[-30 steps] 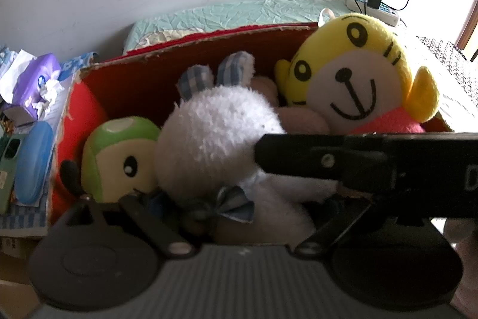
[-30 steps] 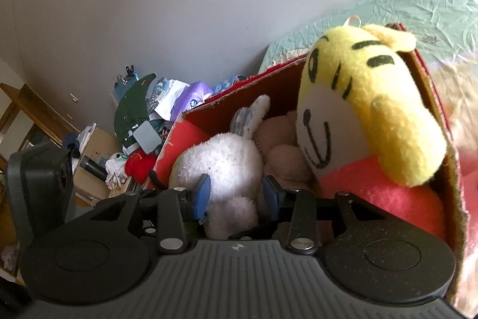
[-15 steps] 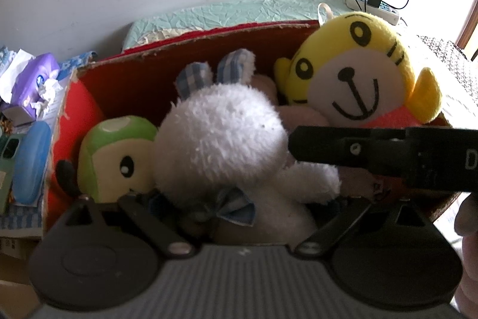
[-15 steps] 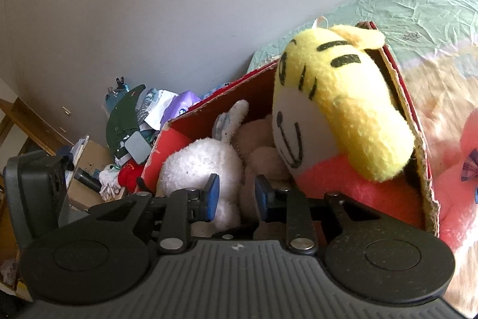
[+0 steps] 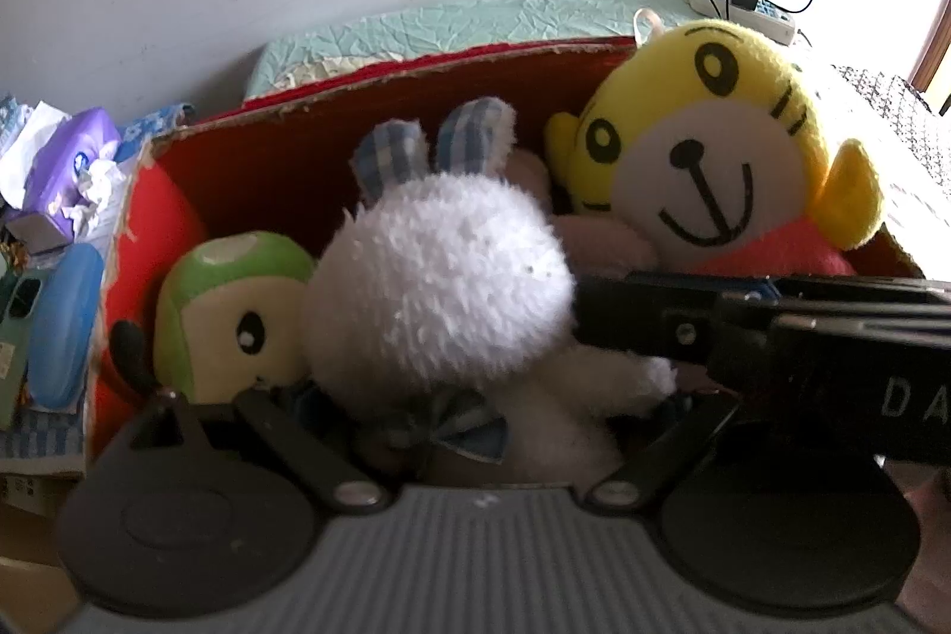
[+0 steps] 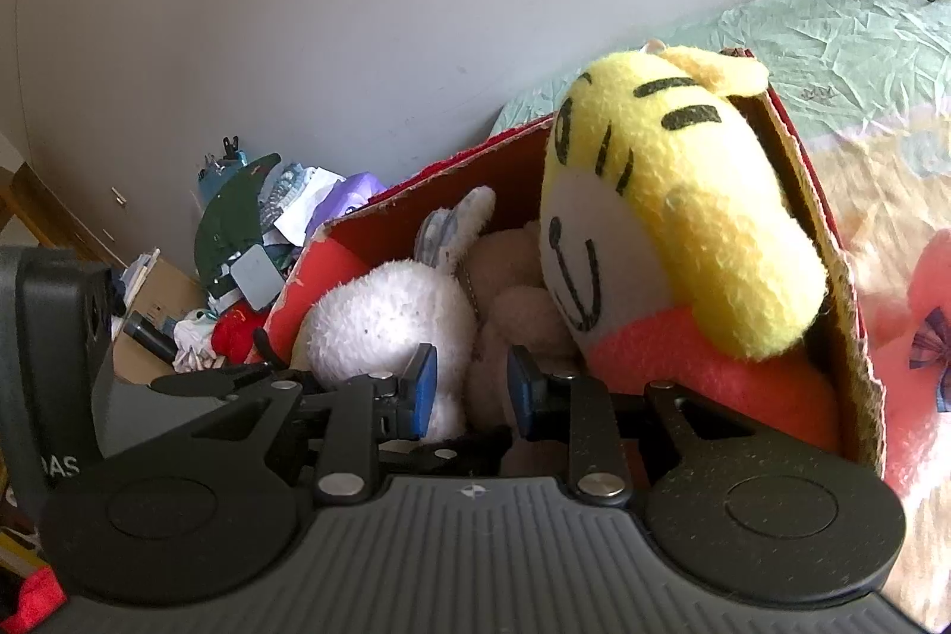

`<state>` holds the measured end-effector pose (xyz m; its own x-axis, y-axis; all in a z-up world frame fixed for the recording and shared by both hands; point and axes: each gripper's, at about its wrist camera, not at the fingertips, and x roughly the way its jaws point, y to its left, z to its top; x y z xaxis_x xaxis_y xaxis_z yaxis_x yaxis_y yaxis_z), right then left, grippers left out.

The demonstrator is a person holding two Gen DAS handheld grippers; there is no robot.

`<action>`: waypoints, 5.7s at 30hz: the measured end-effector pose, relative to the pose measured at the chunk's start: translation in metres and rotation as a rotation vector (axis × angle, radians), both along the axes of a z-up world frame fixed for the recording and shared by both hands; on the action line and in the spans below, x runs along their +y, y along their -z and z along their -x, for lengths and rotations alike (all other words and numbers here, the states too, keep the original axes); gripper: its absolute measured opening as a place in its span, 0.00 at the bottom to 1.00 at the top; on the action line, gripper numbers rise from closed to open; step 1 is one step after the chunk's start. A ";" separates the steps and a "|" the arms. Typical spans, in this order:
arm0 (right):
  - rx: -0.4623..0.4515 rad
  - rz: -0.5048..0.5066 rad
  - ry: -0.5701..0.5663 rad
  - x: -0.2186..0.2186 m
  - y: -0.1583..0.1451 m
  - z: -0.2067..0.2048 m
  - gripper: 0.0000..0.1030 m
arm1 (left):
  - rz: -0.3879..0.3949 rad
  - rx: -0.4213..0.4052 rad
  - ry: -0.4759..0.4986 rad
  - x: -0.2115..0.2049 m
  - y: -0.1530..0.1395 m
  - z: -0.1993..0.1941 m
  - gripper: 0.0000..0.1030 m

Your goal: Organize objects

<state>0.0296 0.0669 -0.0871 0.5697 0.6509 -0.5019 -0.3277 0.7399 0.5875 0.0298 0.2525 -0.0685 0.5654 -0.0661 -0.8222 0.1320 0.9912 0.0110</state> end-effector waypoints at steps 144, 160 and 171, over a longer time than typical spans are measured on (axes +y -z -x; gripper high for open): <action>0.186 -0.082 -0.034 -0.221 0.088 0.014 0.10 | 0.113 0.076 -0.080 -0.202 0.034 0.063 0.94; 0.215 -0.056 0.018 -0.318 0.081 0.061 0.10 | 0.221 0.066 0.082 -0.255 0.027 0.042 0.92; 0.259 -0.253 0.088 -0.352 0.088 0.055 0.26 | 0.246 0.129 0.101 -0.279 0.046 0.024 0.81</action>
<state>-0.0250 -0.2848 -0.1755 0.5041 0.7272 -0.4660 -0.0859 0.5791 0.8107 0.0056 -0.0268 -0.1148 0.4372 -0.3233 -0.8392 0.2150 0.9437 -0.2515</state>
